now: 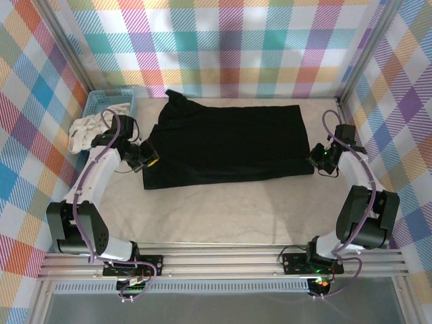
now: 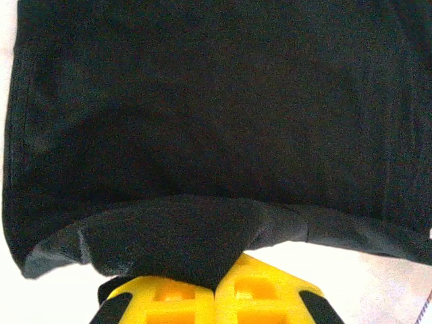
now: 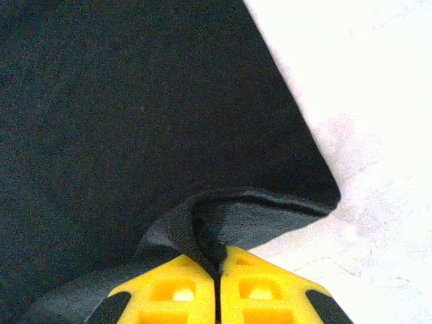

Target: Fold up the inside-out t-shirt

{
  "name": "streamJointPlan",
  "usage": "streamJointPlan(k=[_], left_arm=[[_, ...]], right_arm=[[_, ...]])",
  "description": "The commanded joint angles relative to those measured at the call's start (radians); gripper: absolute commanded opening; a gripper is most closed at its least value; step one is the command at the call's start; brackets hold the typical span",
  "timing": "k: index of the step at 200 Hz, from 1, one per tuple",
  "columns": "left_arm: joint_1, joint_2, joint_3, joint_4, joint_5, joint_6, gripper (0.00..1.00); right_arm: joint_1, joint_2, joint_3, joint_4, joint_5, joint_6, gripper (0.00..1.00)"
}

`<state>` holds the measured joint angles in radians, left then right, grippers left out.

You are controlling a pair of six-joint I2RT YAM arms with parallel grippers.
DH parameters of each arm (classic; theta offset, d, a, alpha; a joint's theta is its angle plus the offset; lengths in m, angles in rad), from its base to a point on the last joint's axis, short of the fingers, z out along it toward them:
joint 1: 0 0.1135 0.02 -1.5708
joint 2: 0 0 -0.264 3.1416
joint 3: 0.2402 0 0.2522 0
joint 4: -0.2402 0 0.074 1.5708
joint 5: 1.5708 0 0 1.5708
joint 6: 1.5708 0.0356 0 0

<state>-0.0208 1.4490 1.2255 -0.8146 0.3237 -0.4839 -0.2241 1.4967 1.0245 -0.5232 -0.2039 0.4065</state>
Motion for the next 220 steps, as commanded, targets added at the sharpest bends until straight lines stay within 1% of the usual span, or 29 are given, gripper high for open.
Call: streamJointPlan(k=[1, 13, 26, 49, 79, 92, 119, 129, 137, 147, 155, 161, 174, 182, 194, 205, 220], left_arm=[[0.019, 0.044, 0.069, 0.07, -0.011, 0.0, 0.0], [0.018, 0.073, 0.095, 0.094, -0.017, -0.009, 0.0], [0.02, 0.117, 0.143, 0.086, -0.036, -0.006, 0.0], [0.021, 0.188, 0.198, 0.097, -0.028, -0.007, 0.0], [0.022, 0.26, 0.267, 0.097, -0.05, -0.001, 0.0], [0.022, 0.306, 0.312, 0.1, -0.061, -0.005, 0.0], [0.025, 0.443, 0.416, 0.118, -0.049, -0.023, 0.0], [0.027, 0.494, 0.457, 0.123, -0.06, -0.031, 0.0], [0.028, 0.538, 0.492, 0.125, -0.065, -0.035, 0.0], [0.03, 0.591, 0.534, 0.113, -0.068, -0.042, 0.07], [0.031, 0.621, 0.553, 0.121, -0.083, -0.047, 0.18], [0.032, 0.639, 0.566, 0.125, -0.102, -0.056, 0.24], [0.035, 0.668, 0.595, 0.13, -0.135, -0.068, 0.34], [0.034, 0.667, 0.598, 0.14, -0.145, -0.071, 0.42], [0.033, 0.636, 0.574, 0.165, -0.15, -0.082, 0.48], [0.025, 0.575, 0.511, 0.196, -0.156, -0.087, 0.52], [0.0, 0.448, 0.355, 0.277, -0.183, -0.09, 0.57]], right_arm=[[-0.005, 0.05, 0.049, 0.03, -0.004, 0.005, 0.09], [-0.003, 0.075, 0.061, 0.035, 0.001, 0.003, 0.09], [-0.001, 0.098, 0.075, 0.041, 0.01, 0.002, 0.09], [0.005, 0.134, 0.099, 0.048, 0.018, -0.002, 0.09], [0.023, 0.186, 0.15, 0.054, 0.021, -0.001, 0.09], [0.03, 0.211, 0.172, 0.063, 0.036, 0.008, 0.09], [0.042, 0.282, 0.235, 0.086, 0.08, 0.025, 0.09], [0.046, 0.318, 0.257, 0.108, 0.097, 0.033, 0.12], [0.046, 0.358, 0.283, 0.119, 0.101, 0.042, 0.21], [0.048, 0.41, 0.324, 0.117, 0.096, 0.045, 0.33], [0.053, 0.442, 0.344, 0.132, 0.101, 0.039, 0.41], [0.056, 0.459, 0.361, 0.141, 0.107, 0.033, 0.44], [0.059, 0.486, 0.391, 0.146, 0.092, 0.019, 0.47], [0.063, 0.484, 0.391, 0.15, 0.093, 0.01, 0.48], [0.072, 0.453, 0.358, 0.159, 0.095, -0.003, 0.49], [0.087, 0.4, 0.306, 0.169, 0.087, -0.019, 0.5], [0.119, 0.311, 0.221, 0.175, 0.079, -0.032, 0.51]])
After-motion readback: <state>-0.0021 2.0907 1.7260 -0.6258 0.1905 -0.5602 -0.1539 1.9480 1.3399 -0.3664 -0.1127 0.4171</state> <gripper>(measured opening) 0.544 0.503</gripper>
